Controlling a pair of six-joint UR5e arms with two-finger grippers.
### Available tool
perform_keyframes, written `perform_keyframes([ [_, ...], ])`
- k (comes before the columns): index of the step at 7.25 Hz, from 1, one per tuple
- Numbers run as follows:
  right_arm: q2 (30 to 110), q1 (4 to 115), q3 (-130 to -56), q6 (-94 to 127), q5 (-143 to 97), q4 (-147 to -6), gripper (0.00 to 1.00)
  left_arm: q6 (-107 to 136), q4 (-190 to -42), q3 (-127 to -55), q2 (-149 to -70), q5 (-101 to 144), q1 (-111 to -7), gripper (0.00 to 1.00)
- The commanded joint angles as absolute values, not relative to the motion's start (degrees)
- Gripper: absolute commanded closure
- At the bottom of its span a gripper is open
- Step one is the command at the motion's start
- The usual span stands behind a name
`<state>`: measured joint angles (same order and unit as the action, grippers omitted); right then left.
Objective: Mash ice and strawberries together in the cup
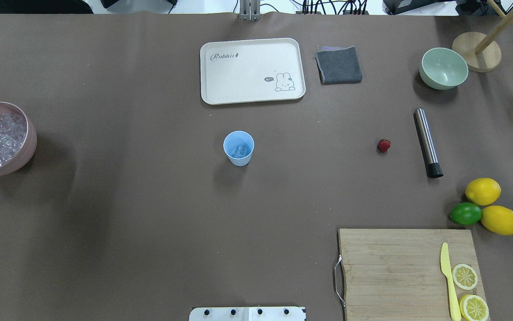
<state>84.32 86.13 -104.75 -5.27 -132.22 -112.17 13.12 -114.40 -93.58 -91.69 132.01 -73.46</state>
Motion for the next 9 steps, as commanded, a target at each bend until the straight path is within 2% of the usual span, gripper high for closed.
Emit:
perform_keyframes([
  [1,84.2,86.1,-104.9,-5.3,-132.6,-112.2,0.0,20.2,-115.4,-96.9,-95.2,132.4,-75.3,1.0],
  [3,84.5,86.1,-104.5,-5.4,-132.1,-112.2,0.0,37.4,-119.1,-100.3,-101.0,132.6,-73.1,1.0],
  [5,84.2,86.2,-104.2,-5.4,-132.2,-112.2,0.0,49.8,-122.6,-105.4,-102.9,128.5,-64.6,1.0],
  [7,84.2,86.2,-104.1,-5.4,-132.2,-112.5,0.0,60.0,-122.8,-108.2,-107.5,113.8,-49.8,1.0],
  [9,84.5,86.2,-104.0,-5.4,-132.2,-112.7,0.0,68.5,-122.5,-107.3,-114.4,99.4,-35.7,1.0],
])
